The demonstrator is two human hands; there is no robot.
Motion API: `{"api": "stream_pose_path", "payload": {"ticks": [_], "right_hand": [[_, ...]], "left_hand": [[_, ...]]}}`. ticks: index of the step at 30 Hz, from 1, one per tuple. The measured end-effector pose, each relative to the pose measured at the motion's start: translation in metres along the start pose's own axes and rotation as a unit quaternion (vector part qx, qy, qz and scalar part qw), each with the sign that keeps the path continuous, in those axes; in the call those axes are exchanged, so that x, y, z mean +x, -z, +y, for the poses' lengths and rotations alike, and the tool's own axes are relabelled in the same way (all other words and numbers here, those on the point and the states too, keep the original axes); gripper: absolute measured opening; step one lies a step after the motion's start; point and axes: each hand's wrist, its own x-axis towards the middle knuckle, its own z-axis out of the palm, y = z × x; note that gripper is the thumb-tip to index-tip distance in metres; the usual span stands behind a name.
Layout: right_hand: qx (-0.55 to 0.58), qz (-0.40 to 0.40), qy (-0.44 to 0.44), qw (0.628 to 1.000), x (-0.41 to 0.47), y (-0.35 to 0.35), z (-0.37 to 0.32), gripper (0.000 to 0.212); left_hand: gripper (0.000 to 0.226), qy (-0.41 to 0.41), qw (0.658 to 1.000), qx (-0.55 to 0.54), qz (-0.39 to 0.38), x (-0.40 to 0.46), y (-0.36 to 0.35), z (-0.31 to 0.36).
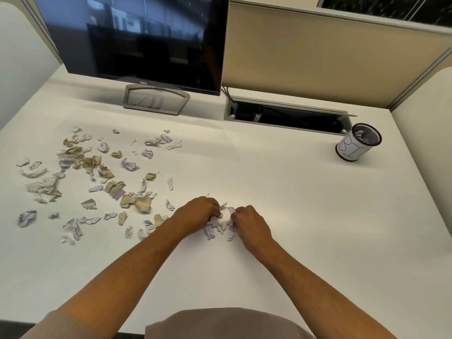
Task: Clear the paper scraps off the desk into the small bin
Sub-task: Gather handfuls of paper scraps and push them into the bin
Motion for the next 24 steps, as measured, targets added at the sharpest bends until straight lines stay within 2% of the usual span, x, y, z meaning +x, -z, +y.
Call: {"api": "stream_pose_path", "payload": {"ticks": [6,9,12,16,21,24], "right_hand": [[0.08,0.009,-0.033,0.996,0.006,0.0,0.009,0.024],[0.207,0.016,-0.087,0.974,0.01,0.003,0.019,0.025],[0.336,0.051,-0.135,0.931,0.006,0.013,0.034,0.029],[0.48,0.067,-0.185,0.855,-0.003,0.021,0.061,0.019],[0.632,0.097,-0.21,0.74,-0.02,0.034,0.095,0.013],[0.678,0.119,-0.204,0.696,-0.028,0.044,0.118,0.011]], "left_hand": [[0.029,0.084,0.994,-0.064,0.042,-0.003,-0.005,0.009],[0.032,0.144,0.978,-0.121,0.089,-0.001,-0.005,0.015],[0.032,0.191,0.951,-0.198,0.144,0.001,-0.003,0.022],[0.028,0.225,0.914,-0.28,0.191,0.008,0.011,0.037],[0.024,0.223,0.892,-0.34,0.197,0.033,0.029,0.063],[0.011,0.214,0.875,-0.394,0.184,0.053,0.038,0.079]]}}
